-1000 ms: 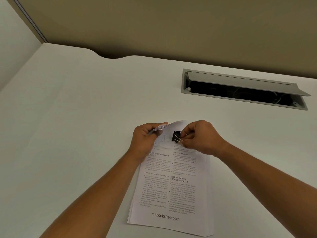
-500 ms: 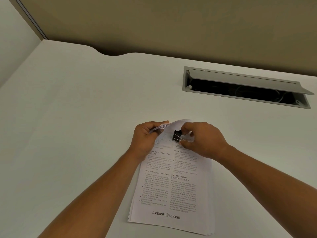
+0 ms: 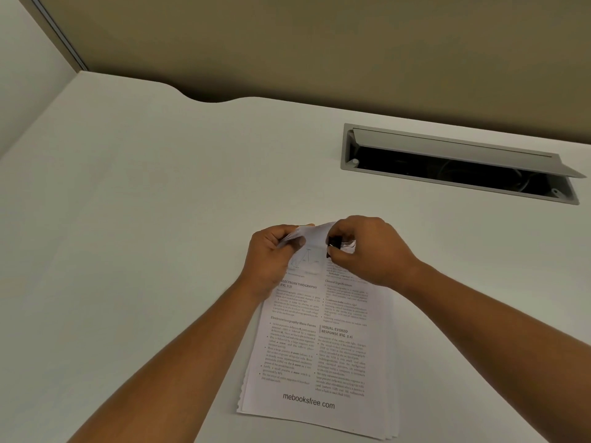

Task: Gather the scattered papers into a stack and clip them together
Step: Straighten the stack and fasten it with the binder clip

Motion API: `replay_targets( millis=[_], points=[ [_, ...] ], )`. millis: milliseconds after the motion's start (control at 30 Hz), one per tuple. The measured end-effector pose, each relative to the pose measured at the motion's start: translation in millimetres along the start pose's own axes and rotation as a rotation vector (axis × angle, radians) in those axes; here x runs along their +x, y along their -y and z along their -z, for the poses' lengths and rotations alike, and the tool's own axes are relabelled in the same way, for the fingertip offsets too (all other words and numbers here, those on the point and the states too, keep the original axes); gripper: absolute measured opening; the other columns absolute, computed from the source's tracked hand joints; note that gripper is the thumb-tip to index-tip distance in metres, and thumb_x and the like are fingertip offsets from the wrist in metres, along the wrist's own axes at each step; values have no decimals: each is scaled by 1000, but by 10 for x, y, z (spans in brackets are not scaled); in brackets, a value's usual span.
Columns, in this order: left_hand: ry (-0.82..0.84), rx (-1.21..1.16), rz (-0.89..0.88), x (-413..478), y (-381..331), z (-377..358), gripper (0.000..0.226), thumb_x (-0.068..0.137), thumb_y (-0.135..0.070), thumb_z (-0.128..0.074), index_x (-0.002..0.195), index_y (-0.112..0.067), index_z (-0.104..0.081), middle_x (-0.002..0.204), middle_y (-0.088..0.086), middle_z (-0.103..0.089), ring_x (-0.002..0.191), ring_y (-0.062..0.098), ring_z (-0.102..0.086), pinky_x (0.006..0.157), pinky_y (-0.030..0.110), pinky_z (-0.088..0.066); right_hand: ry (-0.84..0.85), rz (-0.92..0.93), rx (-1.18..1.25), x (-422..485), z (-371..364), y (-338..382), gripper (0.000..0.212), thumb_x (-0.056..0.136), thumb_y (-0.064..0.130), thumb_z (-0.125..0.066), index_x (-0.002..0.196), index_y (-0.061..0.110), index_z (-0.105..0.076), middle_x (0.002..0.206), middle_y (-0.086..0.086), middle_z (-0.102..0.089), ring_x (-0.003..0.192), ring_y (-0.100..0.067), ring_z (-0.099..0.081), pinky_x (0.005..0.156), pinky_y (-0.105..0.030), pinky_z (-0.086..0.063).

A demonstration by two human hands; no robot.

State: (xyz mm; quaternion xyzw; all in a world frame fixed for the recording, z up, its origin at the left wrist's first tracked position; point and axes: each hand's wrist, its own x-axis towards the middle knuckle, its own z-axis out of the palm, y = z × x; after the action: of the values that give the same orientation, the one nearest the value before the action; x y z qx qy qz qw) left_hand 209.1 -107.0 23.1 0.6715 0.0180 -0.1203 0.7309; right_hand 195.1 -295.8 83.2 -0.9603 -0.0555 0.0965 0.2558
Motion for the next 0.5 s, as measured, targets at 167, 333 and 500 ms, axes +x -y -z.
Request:
replay_targets(
  millis=[167, 333, 500],
  points=[
    [-61, 112, -54, -22, 32, 1, 55, 89, -10, -74, 132, -36, -52, 117, 9, -73, 102, 25, -72, 84, 41, -63, 39, -75, 296, 112, -145, 92, 20, 84, 26, -75, 103, 22, -72, 88, 7, -71, 71, -6, -69, 71, -21, -57],
    [-30, 292, -183, -78, 21, -31, 85, 94, -15, -68, 136, -72, -21, 142, 5, -58, 117, 21, -65, 94, 33, -59, -9, -204, 475, 164, -265, 15, 40, 72, 29, -87, 95, 20, -56, 75, -6, -74, 61, -13, -69, 62, -26, -55],
    [29, 332, -200, -99, 65, -19, 54, 99, -5, -58, 137, -43, -49, 144, -2, -59, 129, 9, -57, 111, 31, -46, -15, -188, 619, 157, -331, -34, 52, 61, 35, -91, 89, 22, -49, 84, -17, -72, 75, -34, -74, 67, -48, -63]
  ],
)
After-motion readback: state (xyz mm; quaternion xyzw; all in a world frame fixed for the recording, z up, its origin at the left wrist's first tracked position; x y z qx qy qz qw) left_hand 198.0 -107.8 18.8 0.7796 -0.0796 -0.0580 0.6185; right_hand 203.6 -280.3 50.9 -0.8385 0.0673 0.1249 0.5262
